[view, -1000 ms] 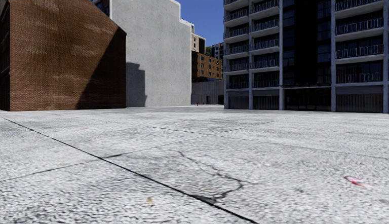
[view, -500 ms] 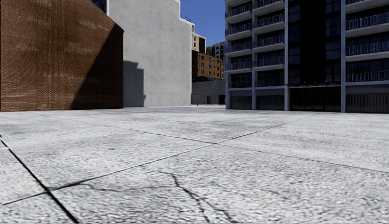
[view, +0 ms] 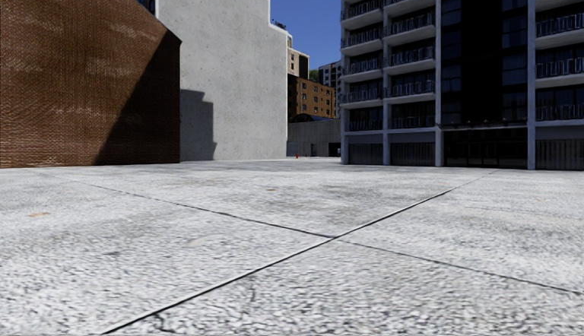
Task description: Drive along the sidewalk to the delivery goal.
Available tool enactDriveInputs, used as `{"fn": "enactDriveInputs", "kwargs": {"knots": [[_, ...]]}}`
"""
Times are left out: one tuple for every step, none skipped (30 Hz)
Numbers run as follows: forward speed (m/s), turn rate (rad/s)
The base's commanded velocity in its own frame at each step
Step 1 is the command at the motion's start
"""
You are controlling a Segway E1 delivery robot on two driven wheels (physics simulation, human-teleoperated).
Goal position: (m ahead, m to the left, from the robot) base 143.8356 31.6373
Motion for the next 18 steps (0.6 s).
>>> {"fn": "enactDriveInputs", "kwargs": {"knots": [[2.0,0.0],[1.99,0.0],[2.0,0.0],[2.0,0.0],[2.0,0.0],[2.0,0.0],[2.0,0.0],[2.0,0.0],[2.0,0.0],[2.0,0.0],[2.0,0.0],[2.0,0.0],[2.0,0.0],[2.0,0.0],[2.0,0.0],[1.99,0.0],[1.99,0.0],[1.99,0.0]]}}
